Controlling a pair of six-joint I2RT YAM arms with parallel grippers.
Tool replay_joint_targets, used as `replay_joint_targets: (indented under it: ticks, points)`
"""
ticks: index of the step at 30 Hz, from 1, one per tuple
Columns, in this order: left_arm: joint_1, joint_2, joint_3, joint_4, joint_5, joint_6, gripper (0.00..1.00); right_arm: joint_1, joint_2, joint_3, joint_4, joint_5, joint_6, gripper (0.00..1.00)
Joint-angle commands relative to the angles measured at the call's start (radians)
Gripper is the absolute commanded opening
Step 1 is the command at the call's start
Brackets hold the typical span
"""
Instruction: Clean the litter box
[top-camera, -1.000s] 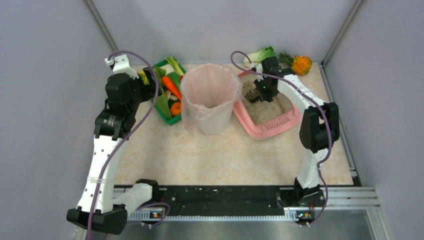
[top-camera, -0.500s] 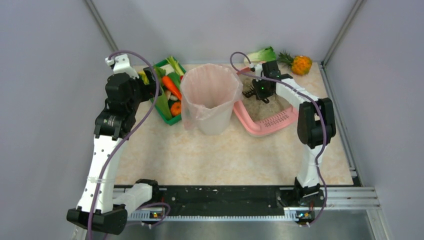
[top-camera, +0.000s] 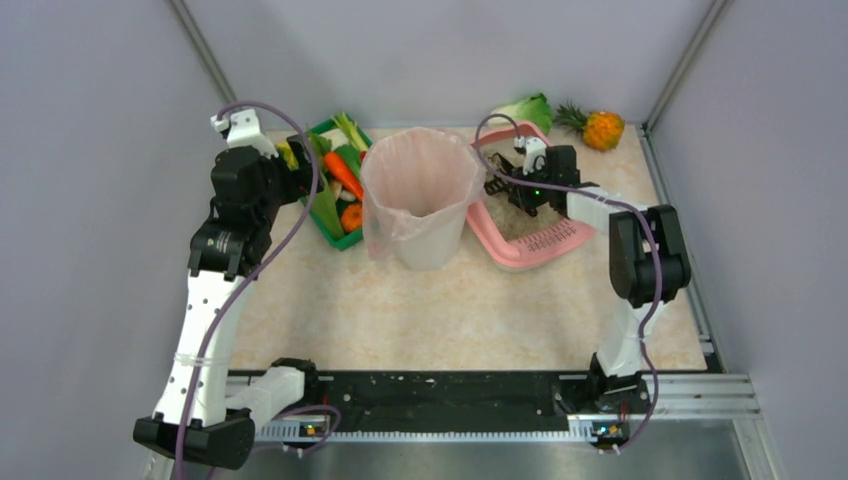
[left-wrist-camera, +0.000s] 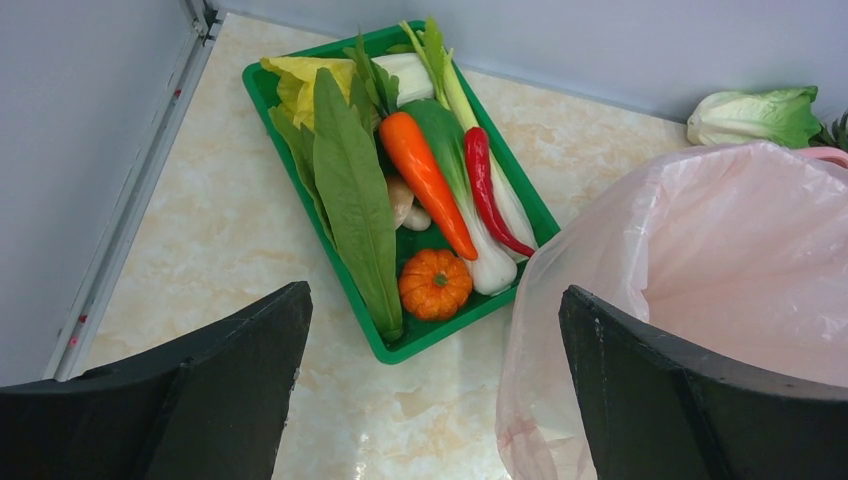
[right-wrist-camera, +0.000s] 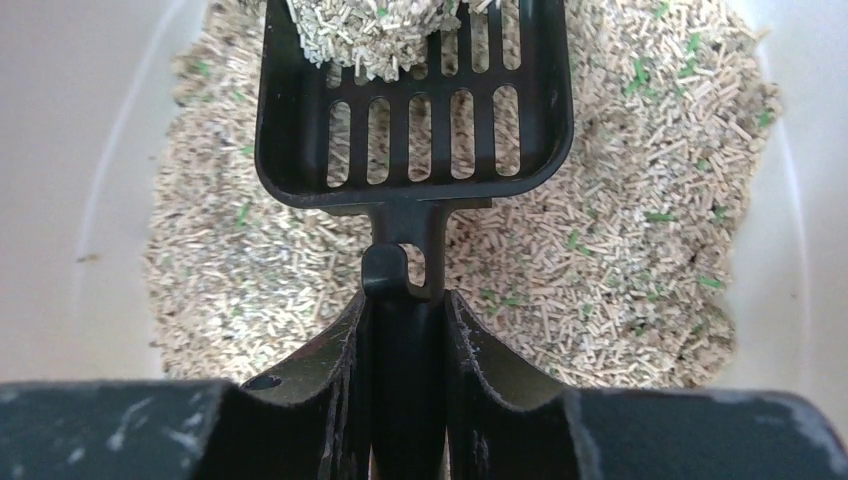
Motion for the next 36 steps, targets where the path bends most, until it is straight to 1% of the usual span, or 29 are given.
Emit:
replay_joint_targets:
  ticks: [1, 2, 4, 6, 13, 15, 17, 22, 24, 25, 26, 27, 28, 30, 32, 36]
  points:
    - [0.006, -0.026, -0.002, 0.022, 0.001, 0.002, 0.99, -0.026, -0.100, -0.024, 0.150, -0.138, 0.024, 0.00]
    - [0.006, -0.028, -0.003, 0.021, 0.000, 0.002, 0.99, -0.034, -0.101, -0.031, 0.166, -0.145, 0.037, 0.00]
    - [0.007, -0.037, -0.015, 0.026, 0.000, 0.001, 0.99, -0.049, -0.090, -0.030, 0.216, -0.213, 0.089, 0.00]
    - [0.007, -0.038, -0.021, 0.028, 0.008, -0.004, 0.99, -0.048, -0.082, -0.014, 0.200, -0.186, 0.077, 0.00]
    - [0.007, -0.037, -0.018, 0.027, 0.018, -0.013, 0.99, -0.056, -0.100, -0.058, 0.203, -0.134, 0.055, 0.00]
    - [0.007, -0.035, -0.011, 0.028, 0.024, -0.014, 0.99, -0.066, -0.105, -0.088, 0.225, -0.119, 0.076, 0.00]
    - [0.006, -0.031, -0.011, 0.032, 0.029, -0.017, 0.99, -0.073, -0.102, -0.104, 0.237, -0.159, 0.103, 0.00]
    - [0.007, -0.019, 0.000, 0.032, 0.048, -0.026, 0.99, -0.085, -0.127, -0.153, 0.243, -0.090, 0.111, 0.00]
    - [0.006, -0.019, 0.001, 0.032, 0.047, -0.028, 0.99, -0.104, -0.136, -0.160, 0.245, -0.150, 0.129, 0.00]
    - [0.006, -0.020, 0.000, 0.032, 0.047, -0.027, 0.99, -0.110, -0.146, -0.170, 0.246, -0.158, 0.164, 0.00]
    - [0.006, -0.020, 0.002, 0.032, 0.048, -0.027, 0.99, -0.119, -0.165, -0.193, 0.278, -0.181, 0.198, 0.00]
    - [0.007, -0.020, 0.002, 0.032, 0.050, -0.027, 0.99, -0.136, -0.188, -0.223, 0.350, -0.228, 0.236, 0.00]
    - [0.007, -0.019, 0.004, 0.032, 0.053, -0.027, 0.99, -0.142, -0.210, -0.239, 0.362, -0.235, 0.252, 0.00]
    - [0.007, -0.022, 0.003, 0.033, 0.054, -0.026, 0.99, -0.142, -0.244, -0.229, 0.292, -0.219, 0.215, 0.00]
    - [0.007, -0.024, 0.000, 0.037, 0.060, -0.024, 0.99, -0.143, -0.278, -0.231, 0.260, -0.211, 0.187, 0.00]
    - [0.007, -0.027, -0.015, 0.055, 0.082, -0.029, 0.99, -0.141, -0.344, -0.278, 0.268, -0.209, 0.202, 0.00]
